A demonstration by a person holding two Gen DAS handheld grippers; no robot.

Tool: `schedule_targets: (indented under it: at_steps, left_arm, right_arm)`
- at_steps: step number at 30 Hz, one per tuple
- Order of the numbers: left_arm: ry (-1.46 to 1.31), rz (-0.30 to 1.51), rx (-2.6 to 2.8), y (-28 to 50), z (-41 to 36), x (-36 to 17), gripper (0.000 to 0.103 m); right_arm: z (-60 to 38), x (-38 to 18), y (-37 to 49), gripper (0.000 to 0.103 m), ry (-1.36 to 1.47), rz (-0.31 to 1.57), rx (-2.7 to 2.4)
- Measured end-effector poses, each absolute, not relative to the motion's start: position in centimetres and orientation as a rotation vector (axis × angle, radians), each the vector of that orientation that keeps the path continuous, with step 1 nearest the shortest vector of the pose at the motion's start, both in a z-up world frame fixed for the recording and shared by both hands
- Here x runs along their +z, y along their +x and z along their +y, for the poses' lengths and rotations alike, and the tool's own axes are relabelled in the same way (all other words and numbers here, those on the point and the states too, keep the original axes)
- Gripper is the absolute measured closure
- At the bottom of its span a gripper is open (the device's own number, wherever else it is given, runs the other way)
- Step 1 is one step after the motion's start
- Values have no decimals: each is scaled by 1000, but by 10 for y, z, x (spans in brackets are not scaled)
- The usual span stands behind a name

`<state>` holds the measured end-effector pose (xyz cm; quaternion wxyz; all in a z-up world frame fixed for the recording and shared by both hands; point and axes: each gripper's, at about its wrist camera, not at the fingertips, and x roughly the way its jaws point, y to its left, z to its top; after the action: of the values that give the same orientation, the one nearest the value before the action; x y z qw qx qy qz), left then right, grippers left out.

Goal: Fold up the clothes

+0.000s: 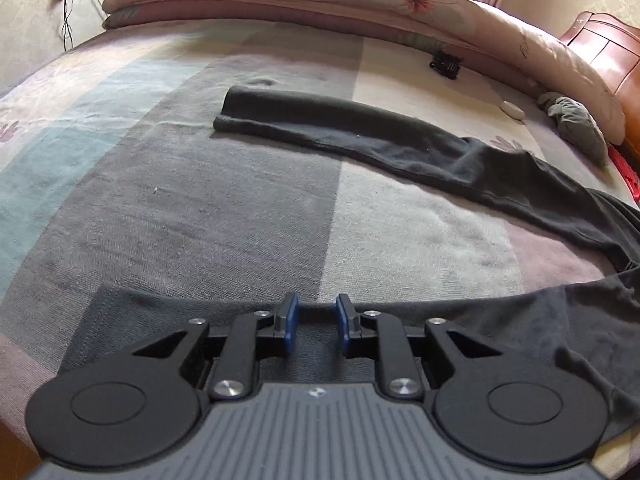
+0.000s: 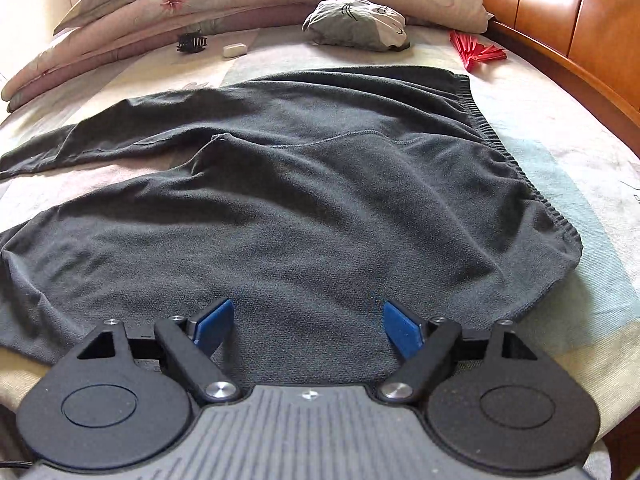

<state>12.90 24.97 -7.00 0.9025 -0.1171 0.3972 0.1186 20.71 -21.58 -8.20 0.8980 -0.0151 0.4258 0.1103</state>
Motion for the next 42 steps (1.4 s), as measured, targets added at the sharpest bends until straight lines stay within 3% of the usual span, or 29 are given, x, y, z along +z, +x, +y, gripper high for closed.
schedule_targets:
  at_steps: [3, 5, 11, 16, 21, 25, 30, 35, 42]
  left_arm:
    - [-206, 818, 88, 122, 216, -66, 65]
    - [-166, 849, 24, 117, 195, -75, 63]
    - [-94, 891, 30, 93, 178, -87, 62]
    - [-62, 905, 71, 103, 174, -67, 61]
    - [-97, 836, -10, 136, 141, -55, 52]
    - [-116, 834, -81, 151, 111, -68, 51]
    - [-102, 884, -81, 137, 110, -95, 46]
    - [-132, 877, -82, 144, 116, -77, 46]
    - [-139, 815, -158, 182, 87, -56, 39]
  right_arm:
    - [-203, -85, 207, 16, -63, 874, 255]
    - [-195, -87, 208, 15, -84, 869, 274]
    - [-202, -92, 199, 0, -100, 869, 302]
    - [-218, -79, 204, 0, -29, 859, 315]
    - [-201, -56, 241, 0, -49, 756, 357]
    - [-196, -81, 274, 0, -65, 825, 315]
    - [-223, -102, 247, 0, -79, 815, 335]
    - [-248, -88, 244, 0, -21, 861, 354]
    - [-236, -55, 315, 0, -3, 791, 313]
